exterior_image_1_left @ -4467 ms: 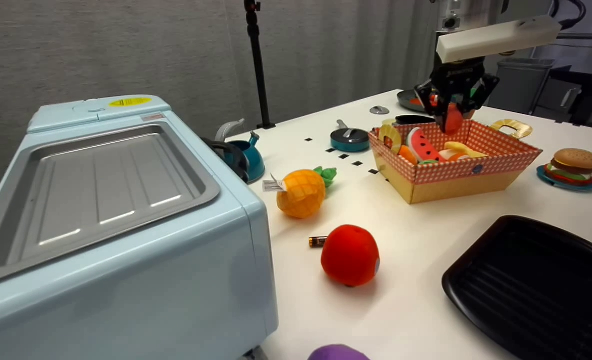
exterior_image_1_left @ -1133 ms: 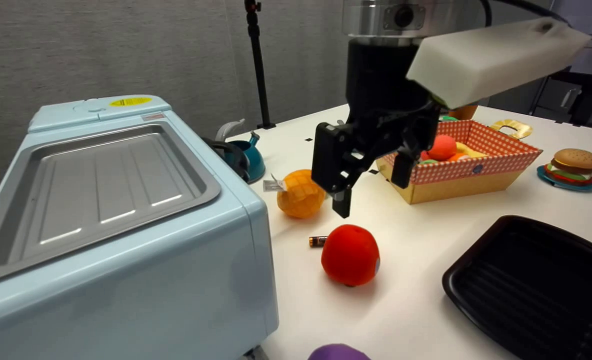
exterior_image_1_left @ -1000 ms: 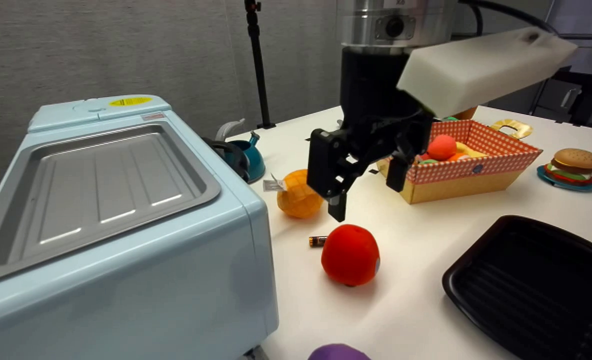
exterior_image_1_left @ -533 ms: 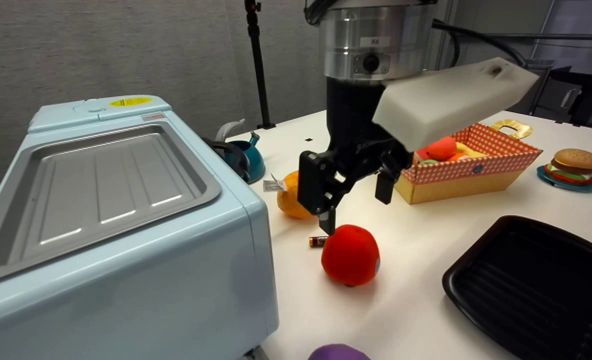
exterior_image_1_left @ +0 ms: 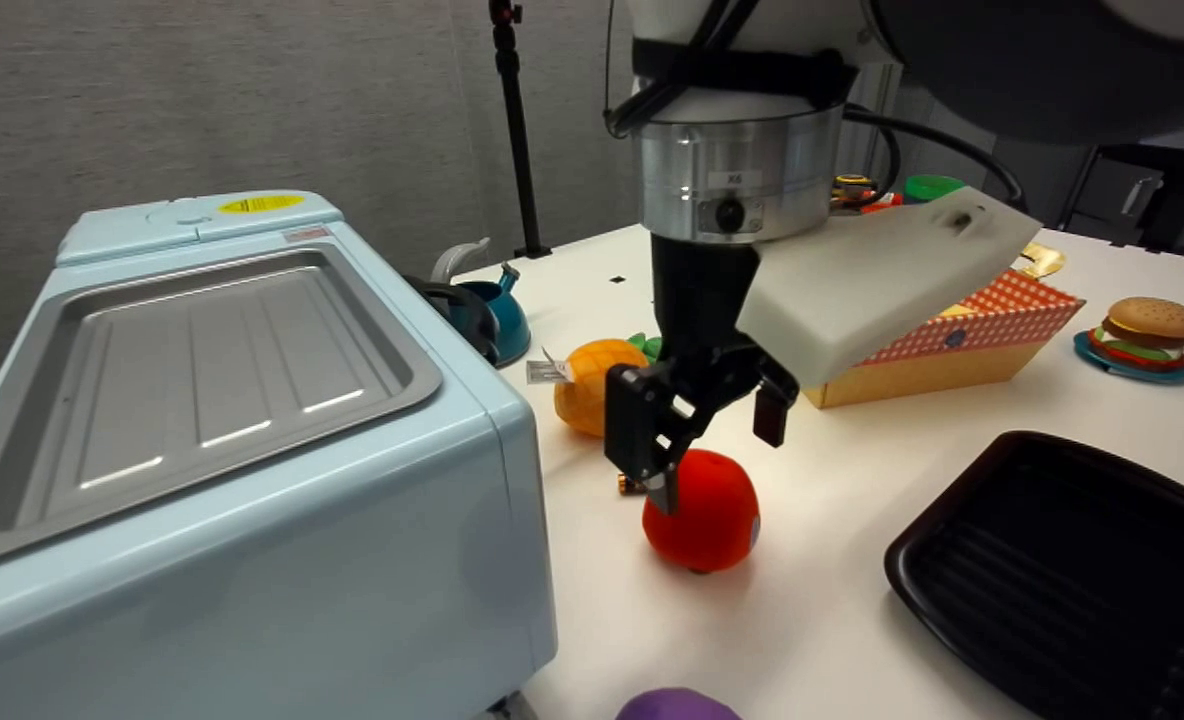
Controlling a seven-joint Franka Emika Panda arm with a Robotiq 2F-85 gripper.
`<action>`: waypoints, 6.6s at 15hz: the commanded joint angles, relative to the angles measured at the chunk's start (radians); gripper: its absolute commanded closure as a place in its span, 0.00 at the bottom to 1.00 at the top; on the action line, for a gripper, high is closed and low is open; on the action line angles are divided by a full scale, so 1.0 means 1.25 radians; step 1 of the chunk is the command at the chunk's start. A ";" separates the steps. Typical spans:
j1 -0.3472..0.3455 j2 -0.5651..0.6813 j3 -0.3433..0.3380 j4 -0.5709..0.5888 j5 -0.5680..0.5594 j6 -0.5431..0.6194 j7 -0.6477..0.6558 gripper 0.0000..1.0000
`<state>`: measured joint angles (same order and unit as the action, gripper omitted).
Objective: Put the orange and apple plush toys inside the basket
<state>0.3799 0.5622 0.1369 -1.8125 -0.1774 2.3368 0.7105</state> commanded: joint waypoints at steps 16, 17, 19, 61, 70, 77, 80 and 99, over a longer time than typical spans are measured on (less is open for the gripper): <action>0.059 0.079 -0.054 0.058 -0.013 -0.001 -0.003 0.40; 0.061 0.078 -0.056 0.058 -0.013 0.000 -0.002 0.47; 0.063 0.073 -0.058 0.055 -0.012 0.000 -0.001 0.62; -0.206 -0.272 -0.167 -0.210 -0.110 -0.012 0.359 0.94; -0.218 -0.247 -0.165 -0.205 -0.082 -0.017 0.343 0.45; -0.211 -0.266 -0.160 -0.221 -0.089 -0.015 0.346 0.00; -0.208 -0.279 -0.158 -0.228 -0.096 -0.011 0.351 0.00; -0.208 -0.463 -0.088 -0.301 -0.163 -0.001 0.415 0.00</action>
<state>0.1253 0.0473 0.0055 -2.1356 -0.3402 2.3228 1.1759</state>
